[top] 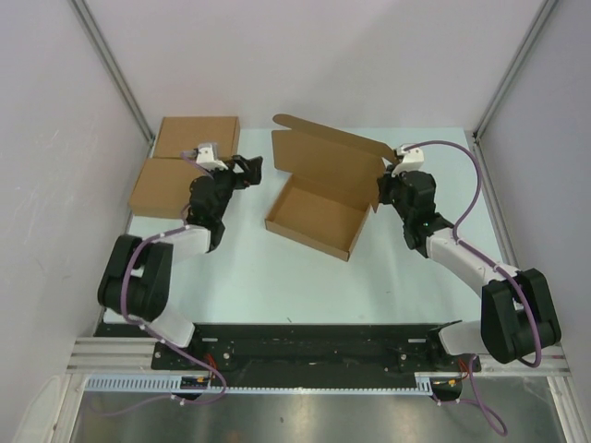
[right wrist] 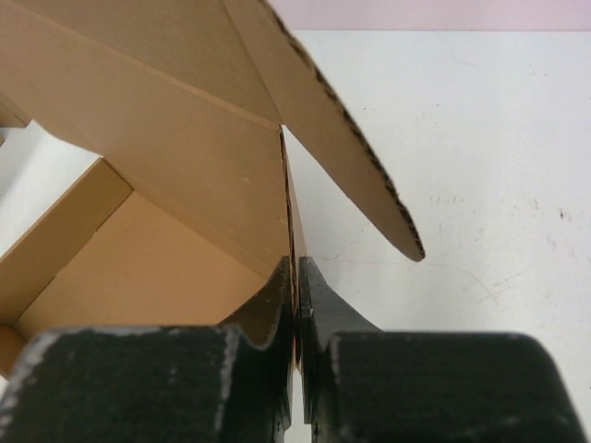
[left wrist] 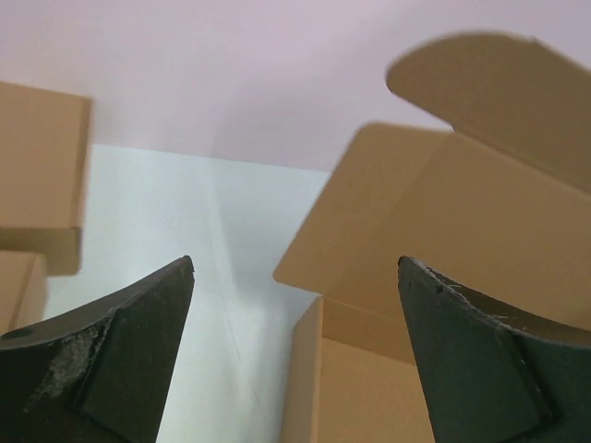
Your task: Fold the paper box
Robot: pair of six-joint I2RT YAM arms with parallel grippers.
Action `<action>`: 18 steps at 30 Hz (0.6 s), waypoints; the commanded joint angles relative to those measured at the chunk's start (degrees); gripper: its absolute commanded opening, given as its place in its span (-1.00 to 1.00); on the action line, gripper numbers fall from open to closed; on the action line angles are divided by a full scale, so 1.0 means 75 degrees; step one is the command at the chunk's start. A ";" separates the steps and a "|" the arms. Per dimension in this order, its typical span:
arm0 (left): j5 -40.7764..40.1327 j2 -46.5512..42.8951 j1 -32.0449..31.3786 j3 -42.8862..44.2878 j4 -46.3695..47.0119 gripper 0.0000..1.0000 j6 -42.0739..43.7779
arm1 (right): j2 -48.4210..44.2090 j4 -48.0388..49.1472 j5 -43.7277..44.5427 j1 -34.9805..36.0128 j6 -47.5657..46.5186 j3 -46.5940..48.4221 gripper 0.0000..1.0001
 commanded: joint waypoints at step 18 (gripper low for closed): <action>0.5710 0.4133 0.1096 0.2939 0.4366 0.67 -0.0517 | 0.0097 -0.0264 -0.0727 0.0135 -0.0017 0.0306 -1.00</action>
